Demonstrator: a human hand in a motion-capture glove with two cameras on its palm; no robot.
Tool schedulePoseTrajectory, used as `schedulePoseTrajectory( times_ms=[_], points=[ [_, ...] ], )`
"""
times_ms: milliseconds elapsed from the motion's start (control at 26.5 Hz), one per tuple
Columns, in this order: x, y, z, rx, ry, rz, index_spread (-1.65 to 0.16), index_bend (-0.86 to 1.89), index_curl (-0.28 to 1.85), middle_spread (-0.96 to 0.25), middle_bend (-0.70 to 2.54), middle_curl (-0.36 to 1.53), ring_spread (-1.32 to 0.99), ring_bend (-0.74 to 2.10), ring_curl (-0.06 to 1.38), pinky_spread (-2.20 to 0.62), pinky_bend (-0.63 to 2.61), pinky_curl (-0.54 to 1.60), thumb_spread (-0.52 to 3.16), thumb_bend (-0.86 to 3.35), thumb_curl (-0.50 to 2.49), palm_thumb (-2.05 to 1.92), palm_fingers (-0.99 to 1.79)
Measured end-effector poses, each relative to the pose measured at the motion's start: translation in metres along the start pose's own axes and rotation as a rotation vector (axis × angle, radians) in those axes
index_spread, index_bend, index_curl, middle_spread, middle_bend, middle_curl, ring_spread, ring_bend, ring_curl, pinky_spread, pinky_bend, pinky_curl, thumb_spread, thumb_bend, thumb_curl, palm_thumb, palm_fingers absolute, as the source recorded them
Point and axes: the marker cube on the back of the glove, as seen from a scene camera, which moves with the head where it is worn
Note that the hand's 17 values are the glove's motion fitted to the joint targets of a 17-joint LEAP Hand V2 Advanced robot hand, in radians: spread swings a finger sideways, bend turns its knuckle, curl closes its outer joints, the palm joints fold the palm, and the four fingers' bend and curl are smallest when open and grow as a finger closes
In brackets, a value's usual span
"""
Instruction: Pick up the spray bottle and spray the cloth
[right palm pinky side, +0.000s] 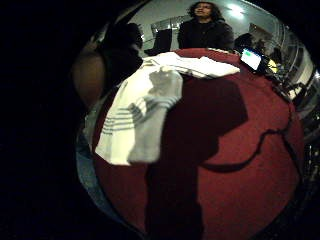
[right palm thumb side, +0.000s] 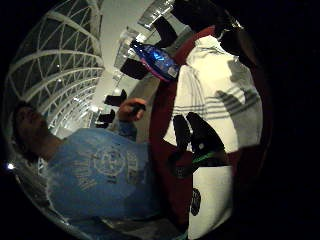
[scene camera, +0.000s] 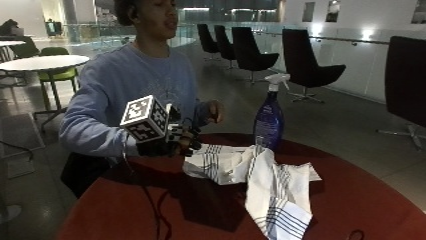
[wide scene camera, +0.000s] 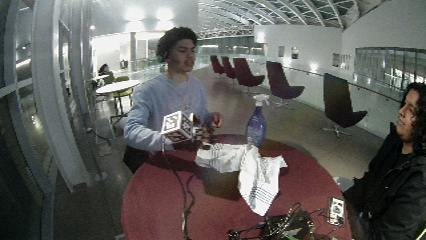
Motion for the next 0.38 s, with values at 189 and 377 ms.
schedulePoseTrajectory(
  times_ms=[189, 377],
  points=[
    [0.016, 0.024, -0.017, -0.022, 0.073, 0.021, -0.31, 0.18, 0.32, -0.05, 0.39, 0.40, 0.03, 0.44, 0.31, 0.24, 0.16, 0.27, 1.05, -0.01, 0.40, 0.78, 0.72],
    [0.018, 0.033, -0.021, -0.034, 0.101, 0.010, -0.31, 0.16, 0.33, -0.05, 0.38, 0.40, 0.02, 0.42, 0.31, 0.24, 0.16, 0.27, 1.05, -0.02, 0.40, 0.79, 0.73]
  ],
)
